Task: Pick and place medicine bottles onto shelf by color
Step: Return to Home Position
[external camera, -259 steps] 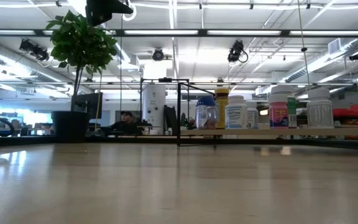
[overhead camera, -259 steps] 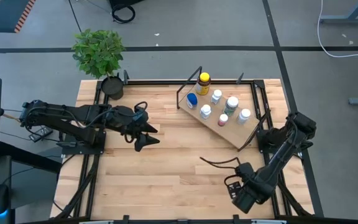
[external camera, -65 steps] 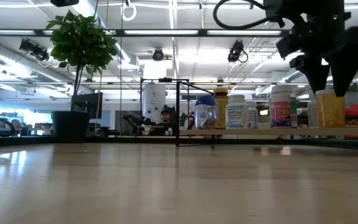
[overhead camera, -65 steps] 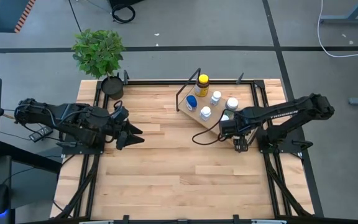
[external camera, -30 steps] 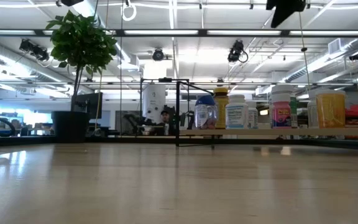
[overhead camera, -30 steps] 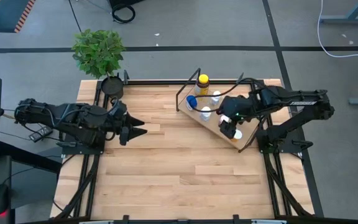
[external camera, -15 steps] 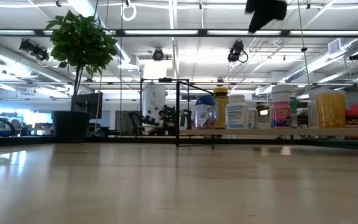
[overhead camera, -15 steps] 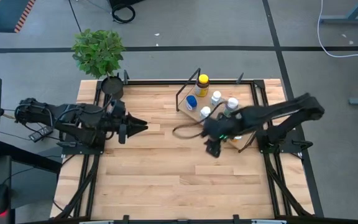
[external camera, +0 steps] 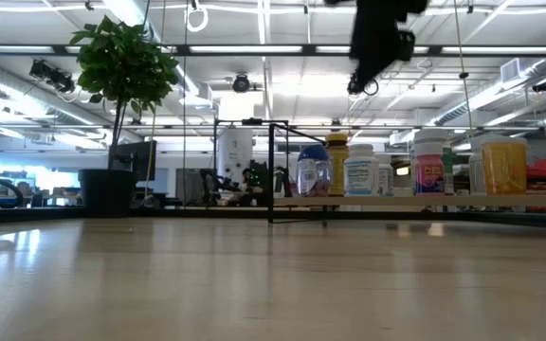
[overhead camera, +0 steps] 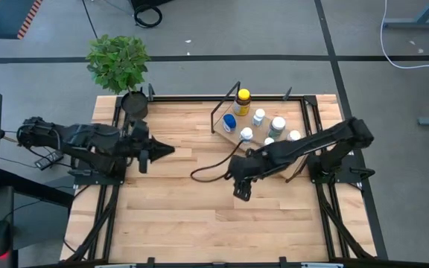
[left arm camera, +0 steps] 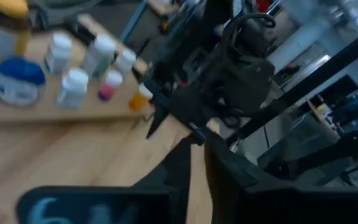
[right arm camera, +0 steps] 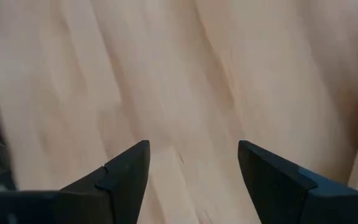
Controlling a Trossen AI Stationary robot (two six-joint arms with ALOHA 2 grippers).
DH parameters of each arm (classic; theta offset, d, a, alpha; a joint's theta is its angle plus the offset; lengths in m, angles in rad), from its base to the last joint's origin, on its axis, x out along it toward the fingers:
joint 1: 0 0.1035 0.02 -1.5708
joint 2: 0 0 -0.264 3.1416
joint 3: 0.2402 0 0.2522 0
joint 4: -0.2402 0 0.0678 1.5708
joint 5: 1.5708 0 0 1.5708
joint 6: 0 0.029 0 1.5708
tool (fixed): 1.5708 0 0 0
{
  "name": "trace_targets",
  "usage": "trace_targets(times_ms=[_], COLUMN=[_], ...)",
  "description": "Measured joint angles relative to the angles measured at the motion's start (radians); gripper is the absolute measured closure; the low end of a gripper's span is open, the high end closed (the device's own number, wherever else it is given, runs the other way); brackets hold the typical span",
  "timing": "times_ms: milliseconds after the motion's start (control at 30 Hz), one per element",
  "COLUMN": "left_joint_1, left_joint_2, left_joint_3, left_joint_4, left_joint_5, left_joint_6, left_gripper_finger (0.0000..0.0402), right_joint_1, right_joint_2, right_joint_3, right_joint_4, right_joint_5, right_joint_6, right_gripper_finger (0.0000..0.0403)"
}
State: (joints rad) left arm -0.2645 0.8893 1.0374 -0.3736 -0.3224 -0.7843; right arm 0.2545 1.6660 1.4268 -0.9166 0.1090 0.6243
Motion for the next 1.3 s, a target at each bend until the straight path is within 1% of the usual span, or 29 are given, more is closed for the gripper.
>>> trace_targets(times_ms=[67, 133, 233, 333, 400, 467, 567, 667, 733, 900, 933, 1000, 1067, 1167, 1300], left_joint_1=[0.0, -0.005, -0.036, -0.071, -0.082, -0.084, -0.085, -0.085, -0.085, -0.084, -0.084, -0.08, -0.079, -0.07, -0.043], left_joint_2=[-0.031, -0.068, -0.121, -0.172, -0.225, -0.295, -0.417, -0.548, -0.644, -0.889, -0.886, -0.887, -0.861, -0.866, -0.877], left_joint_3=[0.0, 0.0, 0.0, -0.028, -0.109, -0.229, -0.423, -0.569, -0.631, -0.735, -0.748, -0.762, -0.77, -0.841, -0.954], left_joint_4=[-0.001, -0.029, -0.061, -0.032, 0.04, 0.176, 0.384, 0.55, 0.599, 0.592, 0.614, 0.584, 0.618, 0.62, 0.905], left_joint_5=[-0.03, -0.083, -0.181, -0.231, -0.238, -0.237, -0.205, -0.193, -0.19, -0.189, -0.198, -0.184, -0.16, -0.136, -0.107], left_joint_6=[0.036, 0.069, 0.147, 0.243, 0.271, 0.279, 0.28, 0.281, 0.3, 0.345, 0.348, 0.344, 0.304, 0.232, 0.17], left_gripper_finger=[0.0371, 0.0392, 0.0393, 0.0395, 0.0397, 0.0396, 0.0398, 0.0398, 0.0399, 0.0399, 0.04, 0.04, 0.04, 0.04, 0.04], right_joint_1=[0.0, -0.001, -0.002, -0.004, -0.006, -0.006, -0.005, -0.014, -0.03, -0.071, -0.072, -0.071, -0.068, -0.066, -0.066], right_joint_2=[-0.047, -0.099, -0.166, -0.236, -0.287, -0.35, -0.468, -0.595, -0.684, -0.883, -0.919, -0.988, -1.047, -1.11, -1.164], right_joint_3=[0.002, 0.002, 0.001, -0.041, -0.104, -0.187, -0.32, -0.438, -0.502, -0.639, -0.669, -0.729, -0.787, -0.867, -0.933], right_joint_4=[0.029, 0.04, 0.048, 0.114, 0.181, 0.274, 0.449, 0.579, 0.638, 0.724, 0.755, 0.834, 0.929, 1.064, 1.188], right_joint_5=[0.038, 0.101, 0.202, 0.239, 0.237, 0.228, 0.22, 0.231, 0.243, 0.306, 0.33, 0.377, 0.424, 0.47, 0.501], right_joint_6=[0.006, 0.016, 0.032, 0.031, 0.033, 0.059, 0.104, 0.136, 0.151, 0.184, 0.187, 0.186, 0.177, 0.132, 0.059], right_gripper_finger=[0.0156, 0.0166, 0.0189, 0.0219, 0.0241, 0.0263, 0.0297, 0.0327, 0.0346, 0.038, 0.0384, 0.0391, 0.0392, 0.0392, 0.0393])
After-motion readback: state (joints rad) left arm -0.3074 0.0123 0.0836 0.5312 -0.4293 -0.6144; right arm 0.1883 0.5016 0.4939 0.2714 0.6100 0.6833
